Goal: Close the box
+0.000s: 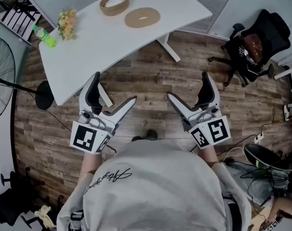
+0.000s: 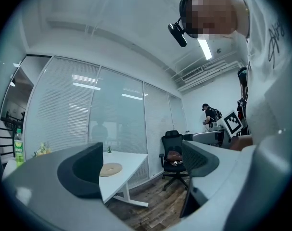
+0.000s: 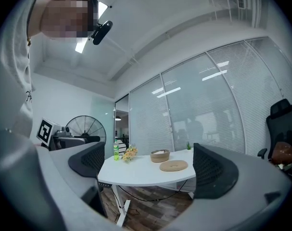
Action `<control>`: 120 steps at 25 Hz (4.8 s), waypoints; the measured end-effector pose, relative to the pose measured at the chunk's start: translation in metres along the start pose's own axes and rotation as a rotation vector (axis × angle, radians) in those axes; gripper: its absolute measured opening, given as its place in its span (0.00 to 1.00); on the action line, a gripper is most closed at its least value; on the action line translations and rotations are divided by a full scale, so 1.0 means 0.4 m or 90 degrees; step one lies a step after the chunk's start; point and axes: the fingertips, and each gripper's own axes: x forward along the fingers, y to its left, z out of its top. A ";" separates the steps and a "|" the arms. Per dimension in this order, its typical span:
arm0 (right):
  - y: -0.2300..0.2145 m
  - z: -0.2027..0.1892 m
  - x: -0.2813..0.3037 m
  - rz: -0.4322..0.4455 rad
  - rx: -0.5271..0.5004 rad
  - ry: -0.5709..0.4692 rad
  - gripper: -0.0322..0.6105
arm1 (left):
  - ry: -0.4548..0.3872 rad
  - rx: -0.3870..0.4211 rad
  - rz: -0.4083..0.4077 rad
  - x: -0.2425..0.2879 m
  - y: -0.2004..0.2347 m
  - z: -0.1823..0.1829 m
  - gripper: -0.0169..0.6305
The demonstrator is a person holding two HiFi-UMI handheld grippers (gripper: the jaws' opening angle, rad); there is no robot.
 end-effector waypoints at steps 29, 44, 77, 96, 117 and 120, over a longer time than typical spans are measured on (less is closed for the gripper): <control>-0.155 -0.037 0.049 0.003 -0.009 0.014 0.91 | 0.001 -0.013 -0.017 0.194 0.007 -0.054 0.79; -0.263 -0.042 0.357 0.017 -0.027 0.004 0.91 | -0.017 0.000 -0.027 0.402 0.258 -0.075 0.79; -0.423 -0.062 0.858 0.009 -0.012 0.014 0.91 | -0.016 -0.010 -0.069 0.736 0.690 -0.106 0.79; -0.465 -0.055 1.012 0.191 -0.019 0.028 0.91 | -0.014 0.010 0.070 0.763 0.760 -0.106 0.79; -0.591 -0.118 1.142 0.512 -0.045 0.069 0.91 | 0.020 -0.022 0.225 0.855 0.733 -0.172 0.79; -0.597 -0.155 1.146 0.542 -0.064 0.080 0.91 | 0.040 -0.028 0.226 0.854 0.726 -0.204 0.79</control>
